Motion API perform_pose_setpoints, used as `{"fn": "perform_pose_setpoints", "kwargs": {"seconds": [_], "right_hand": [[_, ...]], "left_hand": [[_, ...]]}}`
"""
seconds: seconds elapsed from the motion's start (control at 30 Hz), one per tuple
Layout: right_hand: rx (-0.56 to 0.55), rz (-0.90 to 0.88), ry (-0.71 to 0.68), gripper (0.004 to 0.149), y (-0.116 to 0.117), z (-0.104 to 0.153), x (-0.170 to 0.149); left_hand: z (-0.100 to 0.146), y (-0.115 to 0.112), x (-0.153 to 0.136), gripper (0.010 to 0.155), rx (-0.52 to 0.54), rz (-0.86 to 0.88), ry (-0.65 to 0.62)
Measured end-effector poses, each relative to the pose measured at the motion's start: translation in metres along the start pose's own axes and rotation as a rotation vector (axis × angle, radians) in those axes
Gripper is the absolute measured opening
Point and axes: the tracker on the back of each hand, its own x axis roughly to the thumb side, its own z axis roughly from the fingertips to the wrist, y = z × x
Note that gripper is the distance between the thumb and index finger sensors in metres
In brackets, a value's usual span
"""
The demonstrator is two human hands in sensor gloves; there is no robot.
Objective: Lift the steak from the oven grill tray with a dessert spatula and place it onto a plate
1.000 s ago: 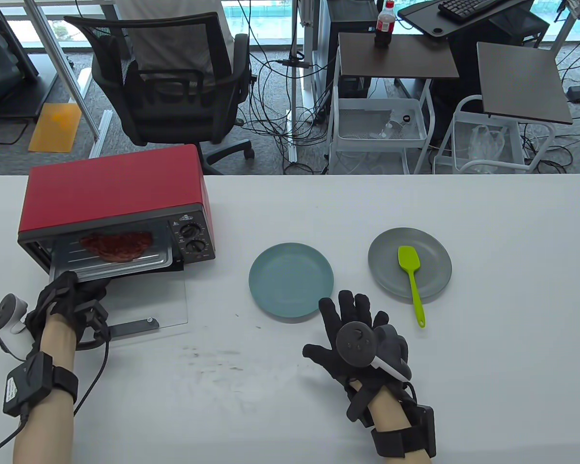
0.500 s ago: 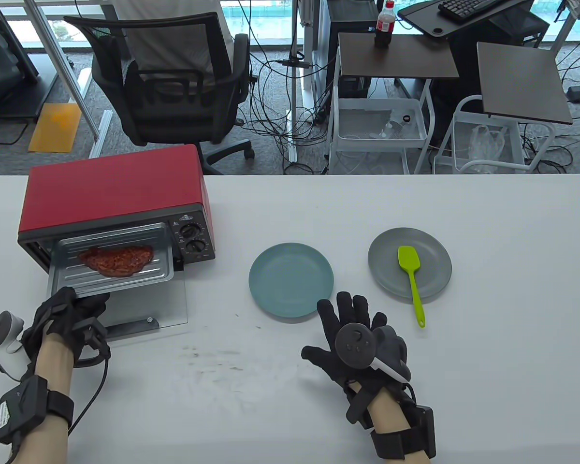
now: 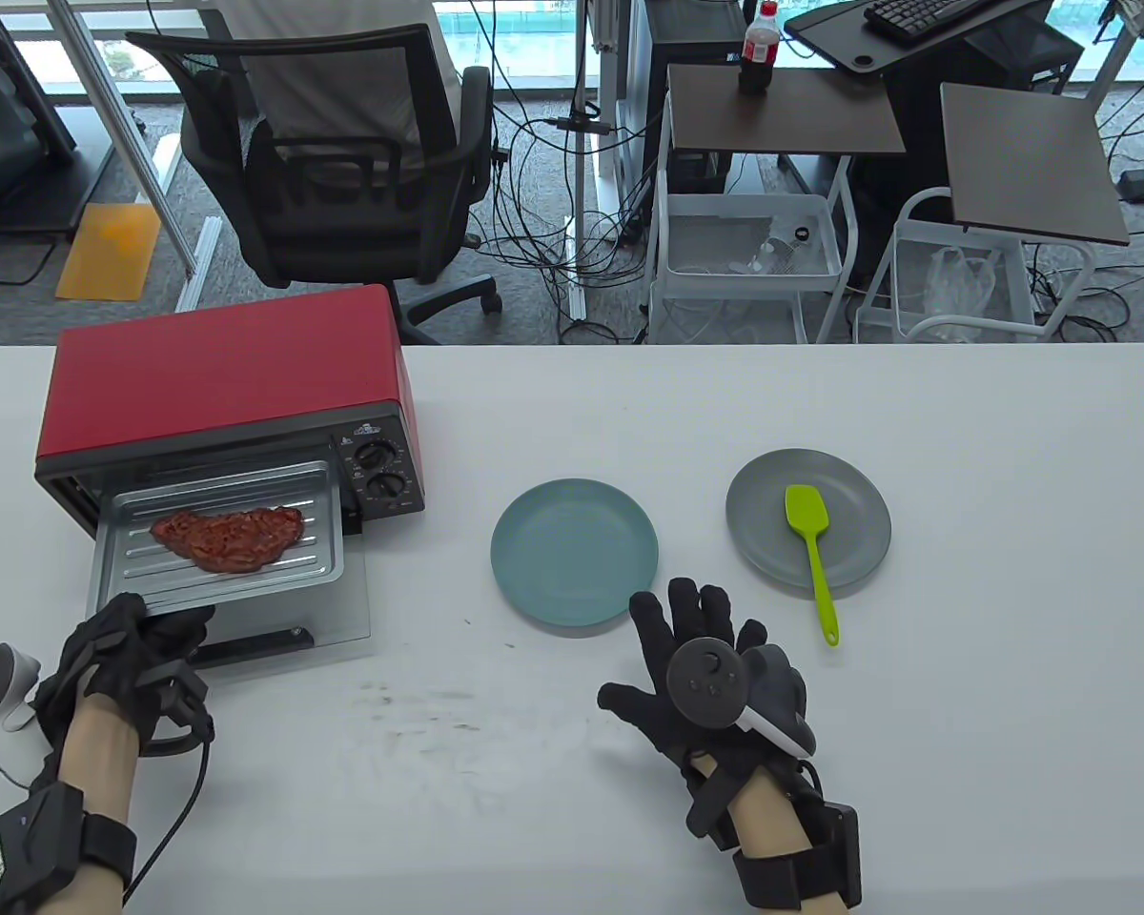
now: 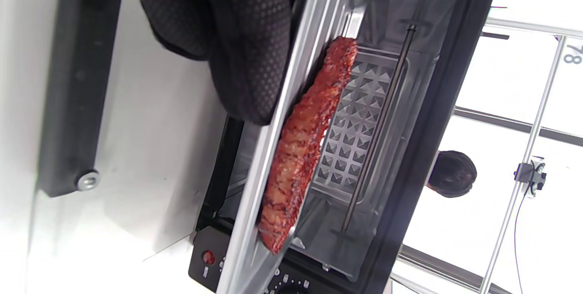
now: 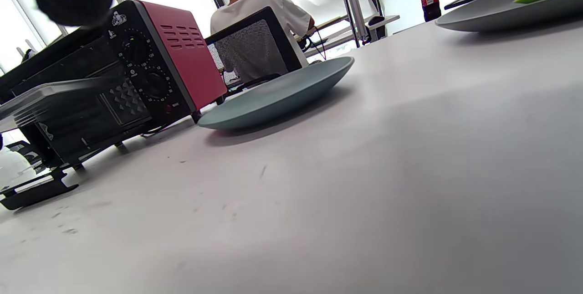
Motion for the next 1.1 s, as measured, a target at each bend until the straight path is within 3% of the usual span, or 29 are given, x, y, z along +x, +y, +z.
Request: {"fn": "perform_pose_setpoints", "kwargs": {"seconds": [0.23, 0.47, 1.1], "right_hand": [[-0.008, -0.007, -0.003, 0.093, -0.001, 0.001, 0.0], [-0.021, -0.019, -0.006, 0.093, -0.002, 0.002, -0.002], [-0.072, -0.045, -0.021, 0.094, -0.008, 0.006, -0.003]], "left_hand": [[0.014, 0.002, -0.006, 0.054, -0.004, -0.017, 0.009], [0.031, -0.01, -0.012, 0.054, -0.073, -0.015, 0.004], [0.069, -0.081, -0.037, 0.054, -0.277, -0.087, 0.015]]}}
